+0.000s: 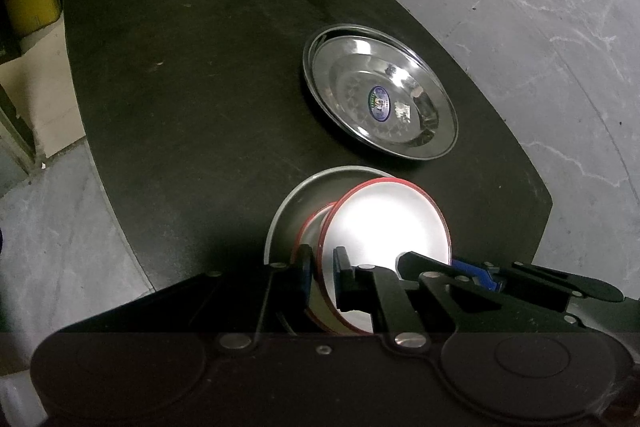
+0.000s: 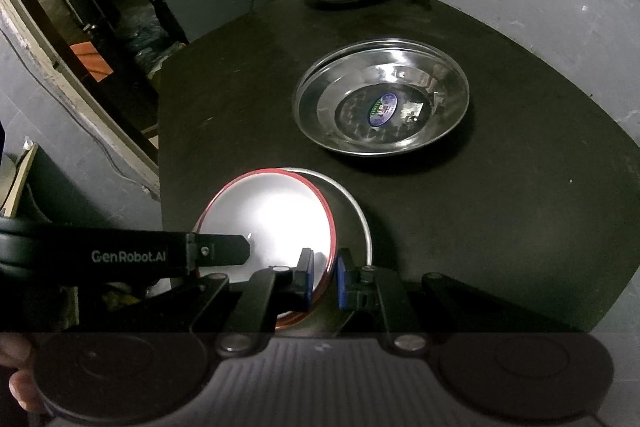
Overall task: Organize plates and bowls
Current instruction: 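Lower the second white bowl into the steel bowl with both tools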
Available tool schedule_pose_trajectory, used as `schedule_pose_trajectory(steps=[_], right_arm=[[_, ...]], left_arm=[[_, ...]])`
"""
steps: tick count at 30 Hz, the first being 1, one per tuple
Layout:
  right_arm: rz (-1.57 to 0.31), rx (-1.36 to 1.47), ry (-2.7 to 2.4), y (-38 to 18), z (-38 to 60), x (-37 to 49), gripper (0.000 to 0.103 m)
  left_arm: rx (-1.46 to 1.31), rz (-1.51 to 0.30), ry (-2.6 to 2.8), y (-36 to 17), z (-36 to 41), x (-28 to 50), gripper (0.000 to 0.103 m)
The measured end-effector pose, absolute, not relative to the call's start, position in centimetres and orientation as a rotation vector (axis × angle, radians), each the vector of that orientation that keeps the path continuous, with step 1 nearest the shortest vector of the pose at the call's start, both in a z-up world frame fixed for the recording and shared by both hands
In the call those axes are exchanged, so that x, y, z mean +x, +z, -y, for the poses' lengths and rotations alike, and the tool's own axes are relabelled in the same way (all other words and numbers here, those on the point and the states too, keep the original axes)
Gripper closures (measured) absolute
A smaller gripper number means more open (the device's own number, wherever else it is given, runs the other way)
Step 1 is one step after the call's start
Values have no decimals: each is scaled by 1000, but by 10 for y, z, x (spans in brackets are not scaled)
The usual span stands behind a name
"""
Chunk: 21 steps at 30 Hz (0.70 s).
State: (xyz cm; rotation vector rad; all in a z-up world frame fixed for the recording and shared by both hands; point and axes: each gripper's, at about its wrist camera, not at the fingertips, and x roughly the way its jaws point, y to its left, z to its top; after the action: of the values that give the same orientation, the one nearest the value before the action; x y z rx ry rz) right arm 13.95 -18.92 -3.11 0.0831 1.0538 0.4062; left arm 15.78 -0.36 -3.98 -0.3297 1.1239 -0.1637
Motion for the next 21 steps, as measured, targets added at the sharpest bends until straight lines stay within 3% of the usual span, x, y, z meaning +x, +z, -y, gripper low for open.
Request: schedule_pose_trajectory(steps=[13,21], right_arm=[[-1053,71,411,-31,189,139,90],[-1044,80,398,-30,190,138,87]], left_arm=[[-356,-1111,-167,-38,1,155,87],[-348,-1096,-192,-34,-1,153,77]])
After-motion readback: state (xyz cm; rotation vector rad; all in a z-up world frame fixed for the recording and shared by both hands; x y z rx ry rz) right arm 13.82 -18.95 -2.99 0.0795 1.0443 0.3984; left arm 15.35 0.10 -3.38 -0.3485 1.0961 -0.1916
